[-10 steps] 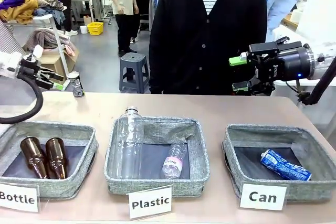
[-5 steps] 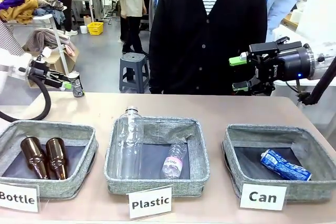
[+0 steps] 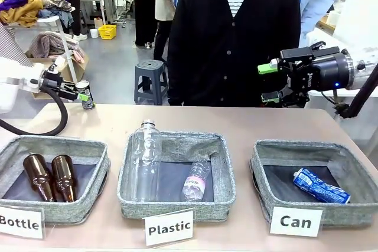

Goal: Sort the can waste into the basket.
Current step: Pick up the can waste from the table and place it in the right Fabric basket.

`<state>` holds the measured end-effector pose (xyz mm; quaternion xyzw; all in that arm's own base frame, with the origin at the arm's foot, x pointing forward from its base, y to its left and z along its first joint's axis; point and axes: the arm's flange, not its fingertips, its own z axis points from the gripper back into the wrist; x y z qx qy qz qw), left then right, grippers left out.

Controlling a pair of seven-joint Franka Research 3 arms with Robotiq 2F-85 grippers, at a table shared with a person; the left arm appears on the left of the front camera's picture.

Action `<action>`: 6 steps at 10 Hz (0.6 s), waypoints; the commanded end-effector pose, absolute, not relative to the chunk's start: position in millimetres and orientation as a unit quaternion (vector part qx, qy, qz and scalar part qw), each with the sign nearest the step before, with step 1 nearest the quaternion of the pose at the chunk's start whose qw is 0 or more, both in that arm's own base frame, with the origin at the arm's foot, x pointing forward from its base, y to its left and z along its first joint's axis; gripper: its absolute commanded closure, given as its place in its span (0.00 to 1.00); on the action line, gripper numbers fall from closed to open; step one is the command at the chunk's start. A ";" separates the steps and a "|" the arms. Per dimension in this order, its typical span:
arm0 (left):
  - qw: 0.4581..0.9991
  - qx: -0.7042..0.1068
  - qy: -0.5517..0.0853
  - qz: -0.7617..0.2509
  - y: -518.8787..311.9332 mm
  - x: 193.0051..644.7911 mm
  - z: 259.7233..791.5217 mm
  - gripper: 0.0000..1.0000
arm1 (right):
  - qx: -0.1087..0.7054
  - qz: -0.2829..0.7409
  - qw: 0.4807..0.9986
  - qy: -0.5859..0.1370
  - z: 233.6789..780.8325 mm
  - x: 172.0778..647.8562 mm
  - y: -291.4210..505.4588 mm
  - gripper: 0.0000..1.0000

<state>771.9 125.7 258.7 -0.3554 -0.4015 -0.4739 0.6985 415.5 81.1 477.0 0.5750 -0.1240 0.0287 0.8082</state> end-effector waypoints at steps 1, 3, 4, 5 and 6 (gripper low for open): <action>0.688 -0.365 -0.392 -0.490 123.4 781.5 256.8 0.00 | 0.574 0.036 0.809 -0.124 479.0 416.4 81.9 0.00; 0.682 -0.370 -0.381 -0.503 118.7 780.0 254.1 0.60 | 0.574 0.036 0.809 -0.124 479.0 416.4 81.9 0.00; 0.678 -0.370 -0.387 -0.504 119.0 779.4 255.3 1.00 | 0.574 0.036 0.809 -0.124 479.0 416.4 81.9 0.00; 0.671 -0.370 -0.391 -0.510 117.6 776.6 259.8 0.65 | 0.574 0.036 0.809 -0.124 479.0 416.4 81.9 0.00; 0.664 -0.368 -0.394 -0.518 115.1 770.9 267.3 1.00 | 0.574 0.036 0.809 -0.124 479.0 416.4 81.9 0.00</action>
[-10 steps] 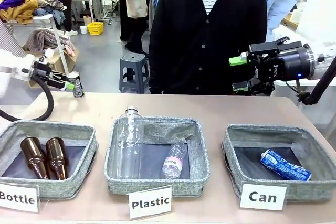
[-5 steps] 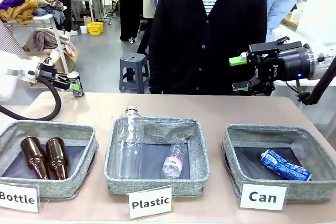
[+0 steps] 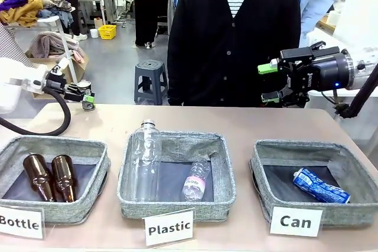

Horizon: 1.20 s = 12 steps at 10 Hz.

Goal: Sort the can waste into the basket.
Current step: Pick up the can waste from the table and place it in the right Fabric basket.

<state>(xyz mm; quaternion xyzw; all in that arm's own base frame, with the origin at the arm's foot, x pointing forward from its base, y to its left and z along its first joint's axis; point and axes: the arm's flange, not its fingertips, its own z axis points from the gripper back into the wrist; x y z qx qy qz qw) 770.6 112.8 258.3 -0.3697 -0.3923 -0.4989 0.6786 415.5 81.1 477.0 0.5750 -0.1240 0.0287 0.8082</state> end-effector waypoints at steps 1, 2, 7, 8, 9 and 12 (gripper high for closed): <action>0.656 -0.360 -0.400 -0.528 112.1 759.4 278.8 1.00 | 0.574 0.036 0.809 -0.124 479.0 416.4 81.9 0.00; 0.643 -0.371 -0.398 -0.539 108.0 744.1 295.7 1.00 | 0.574 0.036 0.809 -0.124 479.0 416.4 81.9 0.00; 0.551 -0.431 -0.299 -0.649 91.8 566.0 443.5 1.00 | 0.574 0.036 0.809 -0.124 479.0 416.4 81.9 0.00; 0.578 -0.400 -0.320 -0.634 94.2 524.3 465.3 1.00 | 0.574 0.036 0.809 -0.124 479.0 416.4 81.9 0.00; 0.584 -0.393 -0.322 -0.633 95.4 491.1 478.4 1.00 | 0.574 0.036 0.809 -0.124 479.0 416.4 81.9 0.00; 0.573 -0.351 -0.290 -0.681 82.2 423.2 458.7 1.00 | 0.574 0.036 0.809 -0.124 479.0 416.4 81.9 0.00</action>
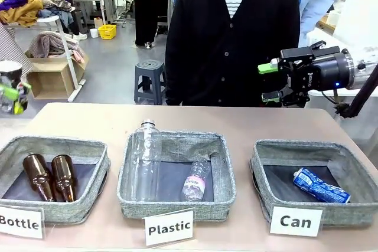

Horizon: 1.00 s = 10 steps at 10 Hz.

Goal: Sort the can waste into the basket.
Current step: Pick up the can waste from the table and place it in the right Fabric basket.

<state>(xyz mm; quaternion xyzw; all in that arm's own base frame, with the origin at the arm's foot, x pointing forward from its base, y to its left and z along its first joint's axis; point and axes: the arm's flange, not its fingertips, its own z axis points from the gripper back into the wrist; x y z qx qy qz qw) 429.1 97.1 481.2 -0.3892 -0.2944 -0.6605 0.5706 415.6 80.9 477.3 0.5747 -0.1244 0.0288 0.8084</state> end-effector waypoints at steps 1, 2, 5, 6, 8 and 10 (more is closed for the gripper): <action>0.565 -0.347 -0.295 -0.688 94.8 438.4 457.8 1.00 | 0.574 0.036 0.809 -0.124 479.0 416.4 81.9 0.00; 0.571 -0.389 -0.294 -0.660 97.1 429.1 481.2 1.00 | 0.574 0.036 0.809 -0.124 479.0 416.4 81.9 0.00; 0.570 -0.373 -0.288 -0.673 91.8 424.0 468.1 0.68 | 0.575 0.029 0.808 -0.124 477.2 415.6 80.9 0.00; 0.574 -0.410 -0.294 -0.645 47.4 423.4 469.3 0.68 | 0.488 0.039 0.869 -0.073 501.4 400.0 71.3 0.00; 0.561 -0.448 -0.316 -0.621 -54.0 406.1 504.1 0.68 | 0.370 0.044 0.926 -0.063 538.6 370.8 29.4 0.00; 0.553 -0.452 -0.298 -0.634 -158.5 389.9 538.7 0.68 | 0.304 0.045 0.949 -0.068 559.1 322.3 -18.6 0.00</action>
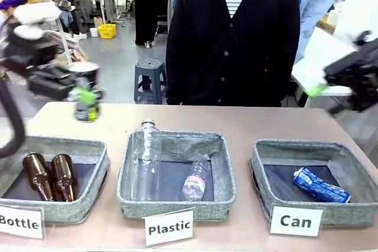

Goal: Sort the can waste into the basket.
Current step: Pick up the can waste from the table and place it in the right Fabric basket.

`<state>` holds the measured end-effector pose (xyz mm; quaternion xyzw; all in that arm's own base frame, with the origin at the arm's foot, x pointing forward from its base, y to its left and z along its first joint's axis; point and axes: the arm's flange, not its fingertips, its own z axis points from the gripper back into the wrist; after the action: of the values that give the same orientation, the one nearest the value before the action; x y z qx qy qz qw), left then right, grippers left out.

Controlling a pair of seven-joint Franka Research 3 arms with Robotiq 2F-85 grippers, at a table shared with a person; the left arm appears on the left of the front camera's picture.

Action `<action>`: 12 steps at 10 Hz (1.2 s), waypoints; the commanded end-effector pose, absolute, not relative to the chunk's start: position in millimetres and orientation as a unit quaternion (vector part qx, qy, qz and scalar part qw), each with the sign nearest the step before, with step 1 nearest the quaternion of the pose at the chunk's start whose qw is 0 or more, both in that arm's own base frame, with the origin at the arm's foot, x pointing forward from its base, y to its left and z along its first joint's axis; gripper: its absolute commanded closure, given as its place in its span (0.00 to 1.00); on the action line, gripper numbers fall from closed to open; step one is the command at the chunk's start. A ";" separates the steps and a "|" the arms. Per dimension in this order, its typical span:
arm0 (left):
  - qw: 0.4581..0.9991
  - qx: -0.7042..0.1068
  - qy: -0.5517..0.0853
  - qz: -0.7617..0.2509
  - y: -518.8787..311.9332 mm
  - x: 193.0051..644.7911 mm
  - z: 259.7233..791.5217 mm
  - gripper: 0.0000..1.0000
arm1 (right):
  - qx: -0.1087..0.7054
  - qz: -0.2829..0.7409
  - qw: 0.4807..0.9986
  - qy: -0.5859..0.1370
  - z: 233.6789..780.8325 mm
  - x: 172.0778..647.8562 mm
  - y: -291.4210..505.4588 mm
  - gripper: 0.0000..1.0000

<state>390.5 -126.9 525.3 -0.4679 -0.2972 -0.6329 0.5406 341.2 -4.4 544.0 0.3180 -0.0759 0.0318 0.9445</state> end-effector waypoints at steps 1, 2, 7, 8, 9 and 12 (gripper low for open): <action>0.553 -0.455 -0.286 -0.637 -205.2 387.9 542.9 0.68 | 0.288 0.045 0.954 -0.074 560.6 303.4 -35.7 0.00; 0.561 -0.450 -0.266 -0.642 -268.2 389.5 541.7 0.68 | 0.285 0.023 0.954 -0.092 560.3 285.6 -54.8 0.00; 0.606 -0.387 -0.222 -0.658 -529.4 390.5 467.4 0.68 | 0.283 0.023 0.954 -0.097 568.5 278.4 -64.7 0.00; 0.610 -0.363 -0.227 -0.667 -557.8 392.3 459.5 0.68 | 0.283 0.023 0.954 -0.097 568.5 278.4 -64.7 0.00; 0.613 -0.351 -0.219 -0.673 -579.1 396.8 452.2 0.68 | 0.283 0.023 0.954 -0.097 568.5 278.4 -64.7 0.00; 0.604 -0.368 -0.232 -0.668 -558.5 379.7 432.9 0.68 | 0.283 0.023 0.954 -0.097 568.5 278.4 -64.7 0.00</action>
<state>389.5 -576.6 429.6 -0.3588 -0.2277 -0.6709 0.6077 275.7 -65.4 565.1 0.2852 -0.0977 0.0262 0.9531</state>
